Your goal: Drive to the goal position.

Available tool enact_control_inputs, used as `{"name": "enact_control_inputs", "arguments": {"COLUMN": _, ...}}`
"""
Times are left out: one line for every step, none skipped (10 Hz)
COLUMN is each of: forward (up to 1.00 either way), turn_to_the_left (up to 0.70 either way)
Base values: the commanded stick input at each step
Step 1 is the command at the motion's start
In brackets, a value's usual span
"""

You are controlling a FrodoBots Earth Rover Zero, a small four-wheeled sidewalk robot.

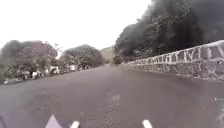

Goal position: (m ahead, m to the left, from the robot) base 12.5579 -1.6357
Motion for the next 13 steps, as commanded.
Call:
{"name": "enact_control_inputs", "arguments": {"forward": 0.50, "turn_to_the_left": 0.00}}
{"name": "enact_control_inputs", "arguments": {"forward": 0.50, "turn_to_the_left": 0.00}}
{"name": "enact_control_inputs", "arguments": {"forward": 0.50, "turn_to_the_left": 0.00}}
{"name": "enact_control_inputs", "arguments": {"forward": 0.50, "turn_to_the_left": 0.00}}
{"name": "enact_control_inputs", "arguments": {"forward": 0.50, "turn_to_the_left": 0.00}}
{"name": "enact_control_inputs", "arguments": {"forward": 0.50, "turn_to_the_left": 0.00}}
{"name": "enact_control_inputs", "arguments": {"forward": 0.50, "turn_to_the_left": 0.00}}
{"name": "enact_control_inputs", "arguments": {"forward": 0.50, "turn_to_the_left": -0.08}}
{"name": "enact_control_inputs", "arguments": {"forward": 0.50, "turn_to_the_left": -0.20}}
{"name": "enact_control_inputs", "arguments": {"forward": 0.50, "turn_to_the_left": -0.32}}
{"name": "enact_control_inputs", "arguments": {"forward": 0.50, "turn_to_the_left": -0.44}}
{"name": "enact_control_inputs", "arguments": {"forward": 0.50, "turn_to_the_left": -0.50}}
{"name": "enact_control_inputs", "arguments": {"forward": 0.50, "turn_to_the_left": -0.50}}
